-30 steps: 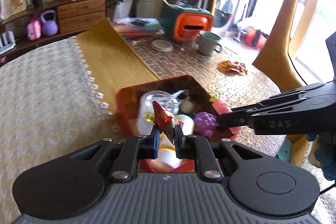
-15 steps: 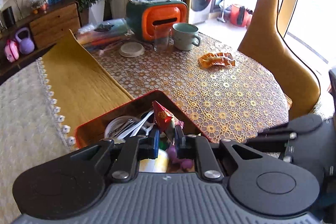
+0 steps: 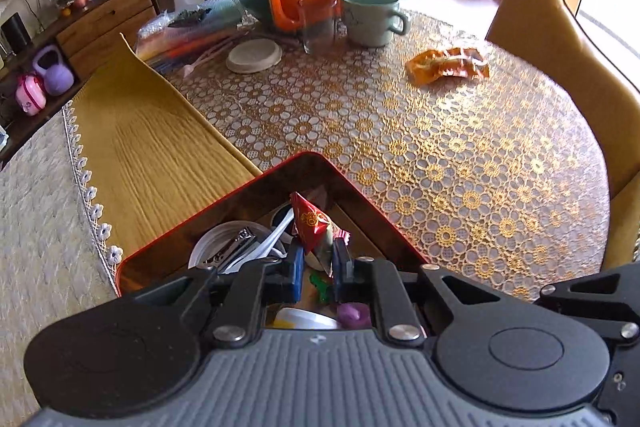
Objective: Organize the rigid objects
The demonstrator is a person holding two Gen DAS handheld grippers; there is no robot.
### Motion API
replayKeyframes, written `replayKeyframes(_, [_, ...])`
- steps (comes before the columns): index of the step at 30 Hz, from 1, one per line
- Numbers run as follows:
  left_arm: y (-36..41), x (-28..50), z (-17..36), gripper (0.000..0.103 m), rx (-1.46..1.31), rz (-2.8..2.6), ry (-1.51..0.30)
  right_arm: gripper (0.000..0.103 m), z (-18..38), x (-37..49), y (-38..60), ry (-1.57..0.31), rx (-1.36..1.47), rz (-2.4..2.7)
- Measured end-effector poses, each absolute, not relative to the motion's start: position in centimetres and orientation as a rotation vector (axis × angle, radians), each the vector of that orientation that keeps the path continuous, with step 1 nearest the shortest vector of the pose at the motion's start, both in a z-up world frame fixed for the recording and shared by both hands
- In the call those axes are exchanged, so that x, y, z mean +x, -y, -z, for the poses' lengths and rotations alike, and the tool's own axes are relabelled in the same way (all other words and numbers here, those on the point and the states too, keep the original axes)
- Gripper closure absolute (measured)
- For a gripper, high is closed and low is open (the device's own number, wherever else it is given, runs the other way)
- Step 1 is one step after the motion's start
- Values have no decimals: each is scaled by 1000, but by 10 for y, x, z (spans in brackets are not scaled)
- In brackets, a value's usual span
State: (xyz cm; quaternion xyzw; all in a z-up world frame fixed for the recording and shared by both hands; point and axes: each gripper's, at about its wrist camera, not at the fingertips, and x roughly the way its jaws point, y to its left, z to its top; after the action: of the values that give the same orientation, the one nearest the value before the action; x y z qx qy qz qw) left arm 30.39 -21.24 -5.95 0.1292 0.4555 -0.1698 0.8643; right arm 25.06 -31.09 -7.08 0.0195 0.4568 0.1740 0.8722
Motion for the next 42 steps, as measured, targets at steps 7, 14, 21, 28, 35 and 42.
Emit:
replayKeyframes(7, [214, 307, 74, 89, 287, 341, -996, 86, 78, 251, 311, -969, 53, -362])
replayKeyframes(14, [207, 305, 72, 88, 243, 354, -1002, 78, 81, 249, 314, -975, 85, -345])
replayKeyframes(21, [197, 289, 46, 81, 157, 397, -949, 71, 71, 240, 318, -942, 118, -342])
replayKeyframes(28, [186, 282, 40, 78, 144, 381, -956, 67, 60, 230, 318, -916, 124, -331])
replayKeyframes(35, [157, 257, 15, 78, 70, 418, -887, 62, 43, 213, 319, -860, 127, -347])
replayKeyframes(42, [122, 215, -4, 78, 56, 407, -793, 45, 25, 189, 312, -770, 92, -368])
